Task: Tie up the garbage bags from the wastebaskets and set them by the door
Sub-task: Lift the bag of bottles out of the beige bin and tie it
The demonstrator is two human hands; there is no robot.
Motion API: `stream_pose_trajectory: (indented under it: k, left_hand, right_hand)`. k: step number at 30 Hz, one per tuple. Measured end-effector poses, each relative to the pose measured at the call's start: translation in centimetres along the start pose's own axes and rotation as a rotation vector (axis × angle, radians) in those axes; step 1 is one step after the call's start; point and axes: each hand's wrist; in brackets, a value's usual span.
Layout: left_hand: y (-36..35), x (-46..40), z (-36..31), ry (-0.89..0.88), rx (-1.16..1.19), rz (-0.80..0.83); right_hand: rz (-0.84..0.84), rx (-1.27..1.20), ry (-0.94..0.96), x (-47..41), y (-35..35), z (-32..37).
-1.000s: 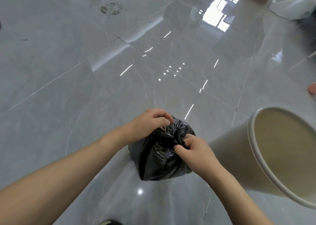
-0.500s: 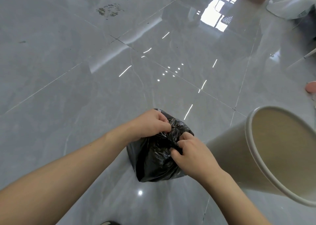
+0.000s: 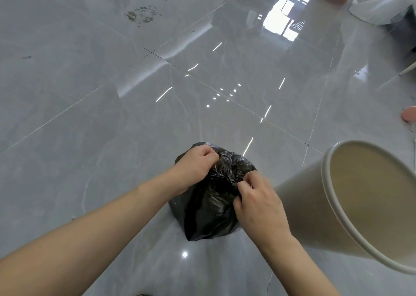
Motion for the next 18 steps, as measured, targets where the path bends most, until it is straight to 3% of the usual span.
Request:
stream_pose_trajectory:
  k: [4, 10, 15, 18]
  left_hand:
    - [-0.61, 0.15, -0.29, -0.139, -0.121, 0.011]
    - [-0.76, -0.24, 0.28, -0.047, -0.083, -0.006]
    - [-0.63, -0.33, 0.4, -0.022, -0.143, 0.028]
    - [-0.58, -0.1, 0.68, -0.048, -0.171, 0.036]
  right_hand:
    - [0.049, -0.017, 0.096, -0.31, -0.02, -0.63]
    - [-0.02, -0.08, 0.056, -0.28, 0.1, -0.53]
    - [-0.054, 0.017, 0.162, 0.07, -0.18, -0.68]
    - [0.028, -0.005, -0.008, -0.3, 0.09, -0.15]
Point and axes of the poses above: each hand's wrist, its own x-axis away from the middle knuckle, its own y-axis out of the back of the hand, z = x × y, and after that the axes turned 4 degrees about x, right-handed
